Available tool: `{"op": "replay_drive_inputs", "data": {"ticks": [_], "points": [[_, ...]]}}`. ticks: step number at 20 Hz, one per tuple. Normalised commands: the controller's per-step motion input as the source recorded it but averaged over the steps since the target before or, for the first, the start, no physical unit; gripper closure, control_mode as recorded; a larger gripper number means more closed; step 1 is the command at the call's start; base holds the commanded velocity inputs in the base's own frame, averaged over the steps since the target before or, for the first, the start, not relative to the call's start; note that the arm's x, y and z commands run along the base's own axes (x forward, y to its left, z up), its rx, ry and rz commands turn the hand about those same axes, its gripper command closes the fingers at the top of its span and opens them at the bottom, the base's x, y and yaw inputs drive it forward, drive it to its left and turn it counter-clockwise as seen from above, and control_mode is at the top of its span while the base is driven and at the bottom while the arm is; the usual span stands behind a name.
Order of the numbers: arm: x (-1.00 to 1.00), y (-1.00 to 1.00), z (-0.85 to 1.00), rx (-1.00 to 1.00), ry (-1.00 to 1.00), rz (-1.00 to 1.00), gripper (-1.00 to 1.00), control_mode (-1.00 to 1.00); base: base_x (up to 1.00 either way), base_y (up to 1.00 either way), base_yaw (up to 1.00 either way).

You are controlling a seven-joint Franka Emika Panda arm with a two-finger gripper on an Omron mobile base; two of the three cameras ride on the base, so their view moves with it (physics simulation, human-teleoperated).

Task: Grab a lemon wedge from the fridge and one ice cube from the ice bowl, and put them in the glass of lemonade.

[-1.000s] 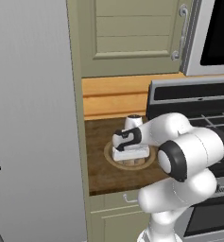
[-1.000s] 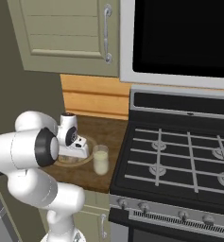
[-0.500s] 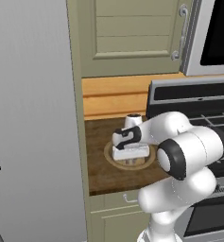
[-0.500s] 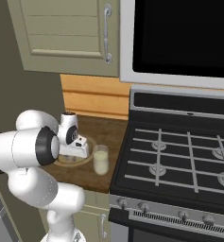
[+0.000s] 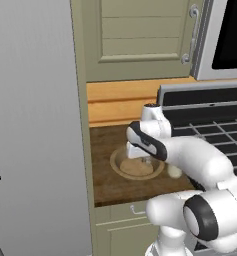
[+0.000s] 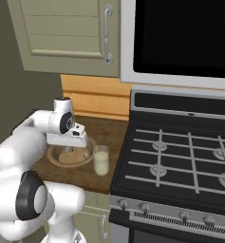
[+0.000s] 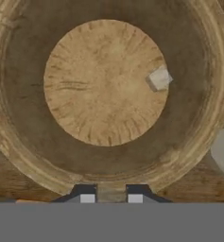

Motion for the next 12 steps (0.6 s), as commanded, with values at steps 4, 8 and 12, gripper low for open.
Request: {"op": "replay_drive_inputs", "data": {"ticks": [4,8,12], "points": [[0.0,-0.52,0.7,-0.11,-0.14,0.02,1.0,-1.0,0.0,0.0,0.0],[0.0,-0.58,0.82,-0.07,-0.14,0.0,1.0,-1.0,0.0,0.0,0.0],[0.0,-0.78,0.13,-0.01,-0.02,0.0,1.0,-1.0,0.0,0.0,0.0]]}}
